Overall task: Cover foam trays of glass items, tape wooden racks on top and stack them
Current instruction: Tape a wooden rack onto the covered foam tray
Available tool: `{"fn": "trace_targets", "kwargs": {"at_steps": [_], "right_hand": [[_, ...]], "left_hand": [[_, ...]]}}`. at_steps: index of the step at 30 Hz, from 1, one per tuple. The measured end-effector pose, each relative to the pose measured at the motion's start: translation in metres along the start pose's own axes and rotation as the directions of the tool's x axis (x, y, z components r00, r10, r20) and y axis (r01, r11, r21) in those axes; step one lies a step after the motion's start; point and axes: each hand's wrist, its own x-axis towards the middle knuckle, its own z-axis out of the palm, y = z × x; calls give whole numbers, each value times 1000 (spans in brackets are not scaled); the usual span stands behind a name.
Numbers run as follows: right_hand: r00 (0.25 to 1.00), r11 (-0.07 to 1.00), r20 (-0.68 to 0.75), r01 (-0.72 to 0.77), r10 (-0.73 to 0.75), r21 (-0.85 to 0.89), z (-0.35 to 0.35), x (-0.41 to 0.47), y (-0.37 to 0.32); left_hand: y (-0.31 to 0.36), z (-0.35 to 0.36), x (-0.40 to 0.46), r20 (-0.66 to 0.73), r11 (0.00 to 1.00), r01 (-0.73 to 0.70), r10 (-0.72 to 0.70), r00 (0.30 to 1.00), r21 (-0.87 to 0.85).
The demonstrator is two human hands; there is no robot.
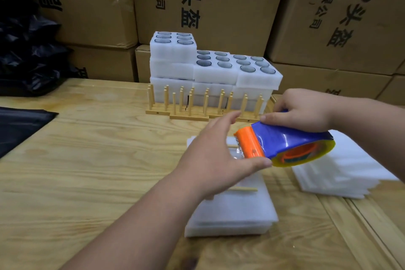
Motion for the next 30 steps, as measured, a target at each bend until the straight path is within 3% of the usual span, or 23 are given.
{"fn": "trace_targets", "kwargs": {"at_steps": [4, 10, 18, 23, 27, 30], "right_hand": [[999, 998, 32, 24, -26, 50, -2, -3, -5], [995, 996, 97, 27, -35, 79, -1, -7, -4], [968, 966, 207, 87, -140, 244, -12, -19, 0], [967, 985, 218, 153, -132, -81, -8, -30, 0], [968, 972, 199, 185, -154, -147, -2, -31, 5], [968, 959, 105, 241, -227, -151, 13, -30, 9]], "left_hand": [[18, 21, 25, 120, 985, -74, 56, 991, 155], [14, 37, 33, 135, 996, -91, 90, 987, 4], [2, 40, 33, 60, 994, -108, 109, 992, -34], [-6, 38, 31, 59, 995, -72, 76, 995, -63], [-5, 40, 30, 96, 997, -42, 48, 994, -57], [-6, 38, 28, 82, 999, -42, 45, 996, -32]]}}
